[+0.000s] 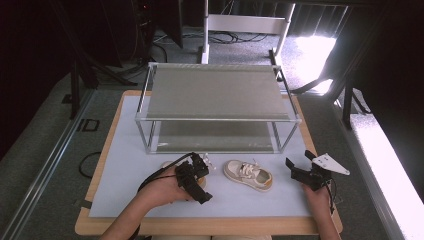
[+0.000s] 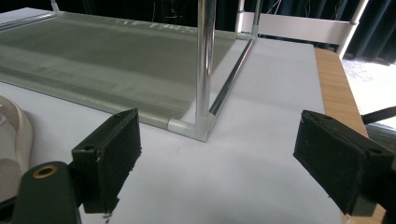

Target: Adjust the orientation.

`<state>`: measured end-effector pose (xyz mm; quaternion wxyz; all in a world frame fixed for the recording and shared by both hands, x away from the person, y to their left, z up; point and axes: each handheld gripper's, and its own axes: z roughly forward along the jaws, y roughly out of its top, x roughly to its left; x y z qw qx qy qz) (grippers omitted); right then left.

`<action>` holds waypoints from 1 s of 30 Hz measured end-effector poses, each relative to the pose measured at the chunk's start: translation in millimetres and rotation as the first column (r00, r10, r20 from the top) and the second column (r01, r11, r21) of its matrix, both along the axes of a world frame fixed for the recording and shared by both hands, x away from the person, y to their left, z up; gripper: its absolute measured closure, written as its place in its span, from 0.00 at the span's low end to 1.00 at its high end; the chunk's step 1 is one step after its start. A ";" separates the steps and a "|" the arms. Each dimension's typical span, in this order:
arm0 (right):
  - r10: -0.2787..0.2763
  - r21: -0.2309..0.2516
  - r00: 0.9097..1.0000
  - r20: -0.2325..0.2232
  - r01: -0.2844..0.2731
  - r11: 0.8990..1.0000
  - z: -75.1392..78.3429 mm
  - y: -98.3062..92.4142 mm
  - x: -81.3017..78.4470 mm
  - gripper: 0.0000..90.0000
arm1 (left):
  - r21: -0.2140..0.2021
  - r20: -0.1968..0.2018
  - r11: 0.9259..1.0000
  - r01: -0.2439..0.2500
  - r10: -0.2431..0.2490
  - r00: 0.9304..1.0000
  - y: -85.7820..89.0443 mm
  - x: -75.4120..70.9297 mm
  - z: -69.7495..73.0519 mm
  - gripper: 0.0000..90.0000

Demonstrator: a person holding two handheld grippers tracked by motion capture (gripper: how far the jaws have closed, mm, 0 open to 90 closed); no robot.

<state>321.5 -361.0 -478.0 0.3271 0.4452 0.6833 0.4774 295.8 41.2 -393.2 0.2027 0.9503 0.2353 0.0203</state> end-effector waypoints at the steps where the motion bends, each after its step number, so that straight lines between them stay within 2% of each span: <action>1: 0.000 0.001 1.000 -0.001 0.000 1.000 0.0 0.0 0.1 0.16 | 0.001 -0.008 1.000 -0.023 0.023 1.000 0.7 2.2 2.9 0.28; 3: 0.000 0.000 1.000 -0.001 0.000 1.000 0.0 0.0 0.2 0.16 | 0.010 -0.011 0.999 -0.038 0.038 0.999 0.7 3.2 4.4 0.35; 4: 0.000 0.000 1.000 -0.001 0.000 1.000 0.0 0.0 0.2 0.16 | 0.010 -0.011 0.999 -0.038 0.038 0.999 0.7 3.2 4.4 0.35; 5: 0.000 -0.001 1.000 0.000 0.000 1.000 0.0 0.1 0.0 0.16 | 0.039 -0.004 0.998 -0.042 0.042 0.999 0.0 3.2 5.3 0.38; 6: 0.000 -0.001 1.000 0.000 0.000 1.000 0.0 0.1 0.0 0.16 | 0.039 -0.004 0.998 -0.042 0.042 0.999 0.0 3.2 5.3 0.41; 7: 0.000 -0.001 1.000 0.001 0.000 1.000 0.0 0.1 0.0 0.16 | 0.061 0.000 0.997 -0.042 0.042 0.999 -1.2 2.8 5.6 0.41; 8: 0.000 -0.001 1.000 0.000 0.000 1.000 0.0 0.1 0.0 0.16 | 0.061 0.000 0.997 -0.042 0.042 0.999 -1.2 2.8 5.6 0.41; 9: 0.000 0.000 1.000 0.000 0.000 1.000 0.0 0.1 0.0 0.16 | 0.086 -0.003 0.995 -0.041 0.041 0.999 -2.3 2.4 5.4 0.41; 10: 0.000 0.000 1.000 0.000 0.000 1.000 0.0 0.1 0.0 0.16 | 0.086 -0.003 0.995 -0.041 0.041 0.999 -2.3 2.4 5.4 0.41; 11: 0.001 0.000 1.000 0.001 -0.001 1.000 0.0 0.0 -0.1 0.16 | 0.112 0.000 0.993 -0.045 0.045 0.999 -3.3 2.3 4.0 0.41; 14: 0.001 0.000 1.000 0.000 -0.001 1.000 0.0 0.1 -0.1 0.16 | 0.117 0.005 0.991 -0.063 0.063 0.998 -3.0 4.2 2.6 0.41; 17: 0.001 -0.001 1.000 0.000 -0.001 1.000 0.0 0.2 0.0 0.16 | 0.106 -0.036 0.991 -0.078 0.082 0.996 -2.0 13.6 -5.1 0.41; 18: 0.001 -0.001 1.000 0.000 -0.001 1.000 0.0 0.1 0.0 0.16 | 0.106 -0.036 0.991 -0.078 0.082 0.996 -2.0 13.6 -5.1 0.41; 19: 0.002 -0.001 1.000 0.000 -0.002 1.000 0.0 0.1 0.0 0.16 | 0.115 -0.055 0.990 -0.079 0.085 0.995 -3.5 17.3 -10.1 0.41; 24: 0.003 0.002 1.000 -0.001 -0.003 1.000 0.0 -0.2 0.2 0.16 | 0.104 -0.092 0.990 -0.100 0.110 0.990 -5.7 28.8 -16.6 0.48; 27: 0.003 0.001 1.000 -0.001 -0.003 1.000 0.0 -0.1 0.1 0.16 | 0.118 -0.099 0.987 -0.108 0.120 0.988 -7.0 33.3 -20.2 0.52; 28: 0.003 0.001 1.000 -0.001 -0.003 1.000 0.0 -0.1 0.1 0.16 | 0.118 -0.099 0.987 -0.108 0.120 0.988 -7.0 33.3 -20.2 0.55; 30: 0.003 0.002 1.000 -0.001 -0.003 1.000 0.0 -0.2 0.2 0.16 | 0.146 -0.116 0.987 -0.069 0.087 0.989 -7.3 35.5 -25.2 0.62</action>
